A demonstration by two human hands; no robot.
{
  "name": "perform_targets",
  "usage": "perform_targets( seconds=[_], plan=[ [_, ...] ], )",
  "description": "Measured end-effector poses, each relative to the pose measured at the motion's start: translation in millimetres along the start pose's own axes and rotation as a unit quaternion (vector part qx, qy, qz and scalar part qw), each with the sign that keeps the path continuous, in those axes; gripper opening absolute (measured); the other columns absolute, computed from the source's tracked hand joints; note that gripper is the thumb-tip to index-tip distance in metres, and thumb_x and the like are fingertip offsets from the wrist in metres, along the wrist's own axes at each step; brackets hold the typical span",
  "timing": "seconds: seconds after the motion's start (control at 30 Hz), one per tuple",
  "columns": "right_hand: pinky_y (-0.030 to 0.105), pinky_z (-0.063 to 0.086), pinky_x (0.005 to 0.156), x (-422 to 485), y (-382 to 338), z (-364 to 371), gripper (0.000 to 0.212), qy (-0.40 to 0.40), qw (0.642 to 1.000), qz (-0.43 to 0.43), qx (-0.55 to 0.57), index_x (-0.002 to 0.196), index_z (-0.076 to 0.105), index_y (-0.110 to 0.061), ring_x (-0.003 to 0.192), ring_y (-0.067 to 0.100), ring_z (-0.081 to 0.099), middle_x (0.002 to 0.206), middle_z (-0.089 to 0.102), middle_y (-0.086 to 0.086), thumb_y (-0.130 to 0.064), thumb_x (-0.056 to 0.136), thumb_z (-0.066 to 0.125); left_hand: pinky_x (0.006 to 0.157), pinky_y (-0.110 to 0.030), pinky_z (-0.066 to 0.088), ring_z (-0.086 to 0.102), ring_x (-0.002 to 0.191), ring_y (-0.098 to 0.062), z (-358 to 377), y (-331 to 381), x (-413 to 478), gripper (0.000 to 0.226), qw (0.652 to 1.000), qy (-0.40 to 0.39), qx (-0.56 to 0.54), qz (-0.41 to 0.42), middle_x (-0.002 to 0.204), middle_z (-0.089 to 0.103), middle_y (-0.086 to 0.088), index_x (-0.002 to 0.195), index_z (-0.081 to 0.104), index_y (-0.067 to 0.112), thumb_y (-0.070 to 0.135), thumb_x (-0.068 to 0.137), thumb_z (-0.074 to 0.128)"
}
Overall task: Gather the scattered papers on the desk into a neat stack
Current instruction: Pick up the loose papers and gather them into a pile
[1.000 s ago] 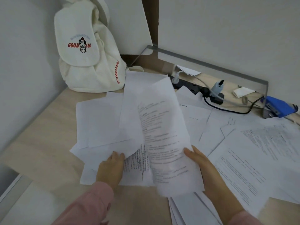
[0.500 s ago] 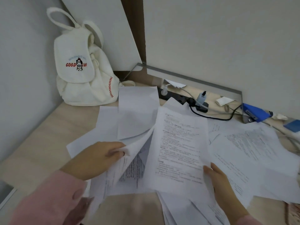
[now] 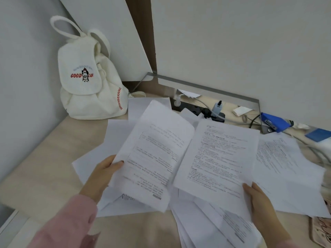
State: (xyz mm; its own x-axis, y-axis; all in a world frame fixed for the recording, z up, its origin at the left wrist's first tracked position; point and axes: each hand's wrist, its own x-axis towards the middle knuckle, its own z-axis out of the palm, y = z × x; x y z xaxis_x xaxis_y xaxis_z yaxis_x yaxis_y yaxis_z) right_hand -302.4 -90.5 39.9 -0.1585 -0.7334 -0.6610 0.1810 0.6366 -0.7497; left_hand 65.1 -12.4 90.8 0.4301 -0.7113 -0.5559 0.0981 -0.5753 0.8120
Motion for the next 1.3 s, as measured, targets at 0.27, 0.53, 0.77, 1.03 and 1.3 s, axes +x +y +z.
perform_targets(
  seconds=[0.27, 0.53, 0.77, 1.03, 1.3],
  plan=[
    [0.038, 0.05, 0.077, -2.7, 3.9, 1.7, 0.031, -0.068, 0.997, 0.041, -0.008, 0.121, 0.058, -0.011, 0.105, 0.027, 0.062, 0.116, 0.067, 0.009, -0.012, 0.093, 0.046, 0.074, -0.037, 0.049, 0.06, 0.089, -0.026, 15.9, -70.0, 21.3, 0.023, 0.994, 0.005, -0.003, -0.109, 0.114, 0.063, -0.014, 0.11, 0.058, 0.016, 0.008, 0.091, 0.05],
    [0.039, 0.052, 0.072, -4.7, 10.2, 19.4, 0.022, -0.096, 0.988, 0.025, -0.121, 0.103, 0.066, -0.01, 0.09, 0.031, 0.068, 0.094, 0.075, 0.009, -0.005, 0.09, 0.049, 0.08, -0.03, 0.043, 0.058, 0.102, -0.015, 0.7, -49.0, 18.1, 0.031, 0.981, -0.131, 0.136, -0.04, 0.112, 0.063, 0.002, 0.102, 0.057, 0.027, 0.012, 0.076, 0.066],
    [0.028, 0.042, 0.068, 10.3, -46.3, 30.5, 0.018, -0.155, 0.855, -0.14, -0.474, 0.083, 0.063, -0.002, 0.076, 0.024, 0.062, 0.081, 0.066, 0.016, -0.016, 0.09, 0.054, 0.057, -0.001, 0.043, 0.062, 0.072, 0.015, -33.3, 10.3, 37.1, 0.034, 0.947, -0.178, 0.263, 0.038, 0.099, 0.061, 0.014, 0.092, 0.058, 0.036, 0.003, 0.085, 0.06],
    [0.019, 0.039, 0.088, -3.9, -49.0, 109.4, 0.02, -0.205, 0.637, -0.413, -0.618, 0.095, 0.067, -0.015, 0.117, 0.012, 0.047, 0.129, 0.051, -0.005, -0.03, 0.091, 0.054, 0.087, -0.006, 0.038, 0.053, 0.095, 0.021, -3.2, 48.5, 32.5, 0.031, 0.883, -0.247, 0.378, 0.128, 0.097, 0.061, 0.038, 0.091, 0.059, 0.047, 0.017, 0.088, 0.06],
    [0.028, 0.02, 0.114, -14.5, -35.3, 126.2, 0.033, -0.193, 0.64, -0.492, -0.558, 0.089, 0.067, -0.013, 0.09, 0.013, 0.06, 0.089, 0.069, -0.002, -0.035, 0.091, 0.043, 0.08, -0.007, 0.042, 0.062, 0.091, 0.009, 4.8, 70.5, 11.7, 0.01, 0.875, -0.293, 0.342, 0.176, 0.097, 0.069, 0.025, 0.085, 0.07, 0.036, 0.033, 0.086, 0.06]
  ],
)
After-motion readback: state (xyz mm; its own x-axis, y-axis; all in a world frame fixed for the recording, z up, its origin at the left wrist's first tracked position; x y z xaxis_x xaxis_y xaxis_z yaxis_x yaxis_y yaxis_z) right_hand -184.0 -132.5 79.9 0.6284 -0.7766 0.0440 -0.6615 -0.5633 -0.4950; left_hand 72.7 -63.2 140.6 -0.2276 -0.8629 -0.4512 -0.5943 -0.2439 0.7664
